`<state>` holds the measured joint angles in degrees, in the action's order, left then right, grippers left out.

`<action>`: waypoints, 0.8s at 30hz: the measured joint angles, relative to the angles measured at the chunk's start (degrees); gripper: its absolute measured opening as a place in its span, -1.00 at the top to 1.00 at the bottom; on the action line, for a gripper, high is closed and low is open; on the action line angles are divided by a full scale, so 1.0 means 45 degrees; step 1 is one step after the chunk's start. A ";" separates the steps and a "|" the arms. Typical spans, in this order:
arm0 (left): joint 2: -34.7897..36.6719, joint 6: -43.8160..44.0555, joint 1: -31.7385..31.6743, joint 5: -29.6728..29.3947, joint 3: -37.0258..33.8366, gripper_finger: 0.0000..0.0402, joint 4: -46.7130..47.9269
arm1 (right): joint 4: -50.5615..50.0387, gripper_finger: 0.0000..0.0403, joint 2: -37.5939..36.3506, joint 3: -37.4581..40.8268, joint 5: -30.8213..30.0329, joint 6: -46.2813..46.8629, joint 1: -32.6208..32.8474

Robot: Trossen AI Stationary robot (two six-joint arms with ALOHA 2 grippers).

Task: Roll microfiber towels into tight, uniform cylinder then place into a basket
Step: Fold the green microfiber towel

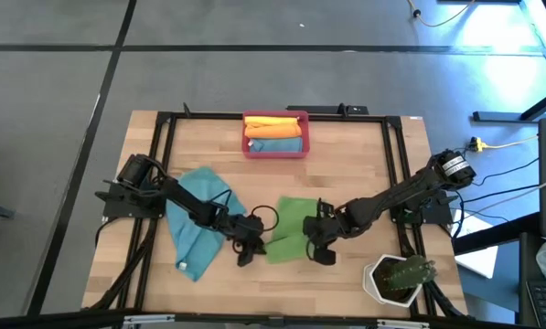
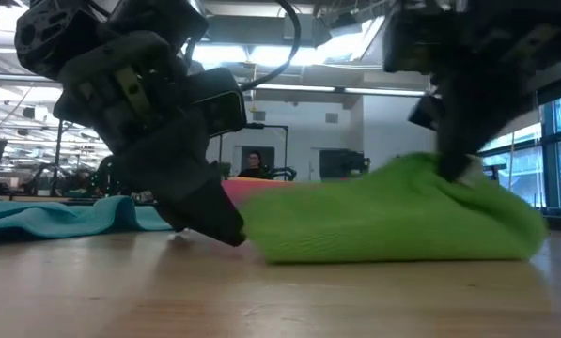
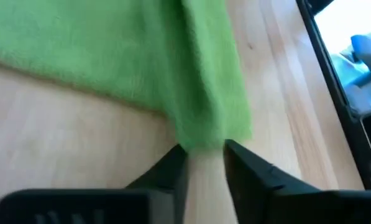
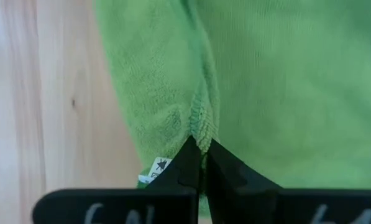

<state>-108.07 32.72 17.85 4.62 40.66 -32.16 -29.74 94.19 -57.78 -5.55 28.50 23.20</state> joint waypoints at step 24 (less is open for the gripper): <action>0.0340 -0.0649 -0.0754 0.0170 0.0005 0.38 -0.0275 | -0.0074 0.94 0.0000 0.0000 0.0153 0.0536 0.1055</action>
<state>-106.54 29.80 14.46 5.39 40.69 -33.40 -30.07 94.19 -57.78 -4.86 30.92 27.94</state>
